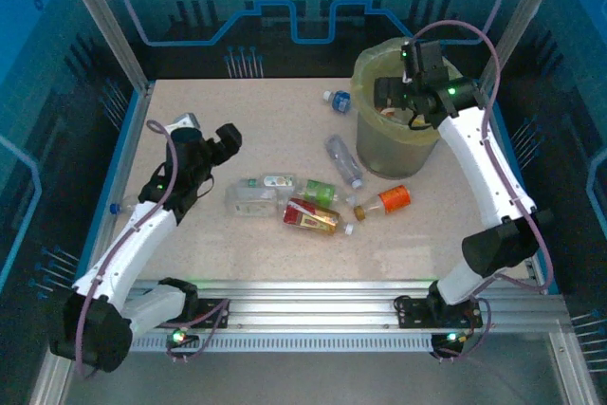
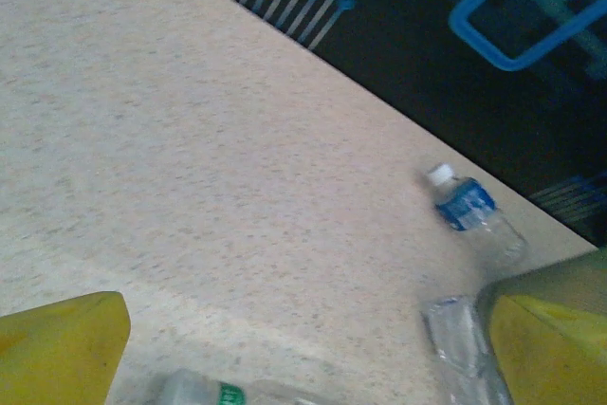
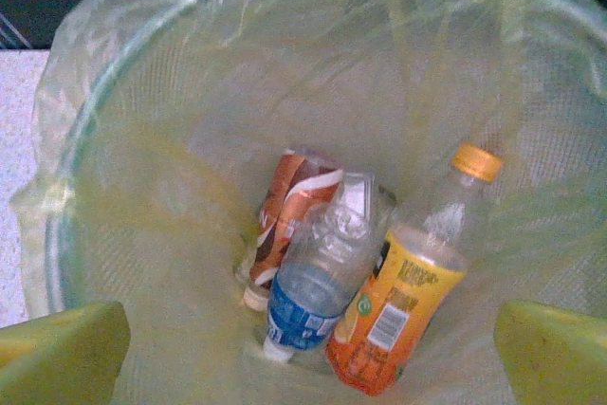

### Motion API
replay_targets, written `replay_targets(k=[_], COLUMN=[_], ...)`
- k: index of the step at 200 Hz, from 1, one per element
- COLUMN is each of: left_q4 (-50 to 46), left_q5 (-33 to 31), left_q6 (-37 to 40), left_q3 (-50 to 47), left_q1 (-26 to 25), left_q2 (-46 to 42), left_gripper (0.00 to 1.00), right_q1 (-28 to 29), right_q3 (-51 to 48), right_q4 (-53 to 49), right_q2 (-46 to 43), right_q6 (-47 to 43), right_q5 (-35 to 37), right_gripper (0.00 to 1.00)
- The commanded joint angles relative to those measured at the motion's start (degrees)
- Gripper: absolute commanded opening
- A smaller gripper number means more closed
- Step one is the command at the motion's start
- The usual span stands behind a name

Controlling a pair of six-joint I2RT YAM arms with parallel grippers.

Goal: Put the plastic bottles in the bin

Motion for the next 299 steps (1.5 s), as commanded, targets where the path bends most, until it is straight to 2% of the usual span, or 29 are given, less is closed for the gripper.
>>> replay_targets(k=[1, 59, 106, 154, 218, 299], left_q4=[-5.8, -9.8, -14.7, -16.6, -15.4, -21.0], left_q5=[-3.0, -3.0, -3.2, -3.0, -1.6, -5.2], left_q6=[-4.1, -9.8, -14.0, -18.1, -22.1, -25.4], left_q3=[-1.7, -6.2, -6.7, -8.2, -8.3, -6.8], left_q1=[2.9, 13.0, 18.4, 21.9, 23.8, 29.3], left_q2=[-2.6, -7.1, -8.3, -8.1, -3.6, 0.6], left_gripper=[0.99, 0.99, 0.99, 0.99, 0.99, 0.99], right_q1=[0.8, 1.6, 1.8, 2.5, 2.8, 3.6], right_q3=[-2.4, -6.4, -7.7, -8.3, -10.2, -11.0], right_q4=[-1.2, -0.4, 0.0, 0.6, 2.2, 2.3], right_q2=[-2.9, -6.0, -6.3, -6.9, -7.3, -9.0], right_q6=[0.8, 0.6, 0.7, 0.7, 1.5, 2.4], right_q5=[-1.3, -2.8, -3.6, -4.5, -7.4, -7.3], right_gripper=[1.00, 1.00, 1.00, 1.00, 1.00, 1.00])
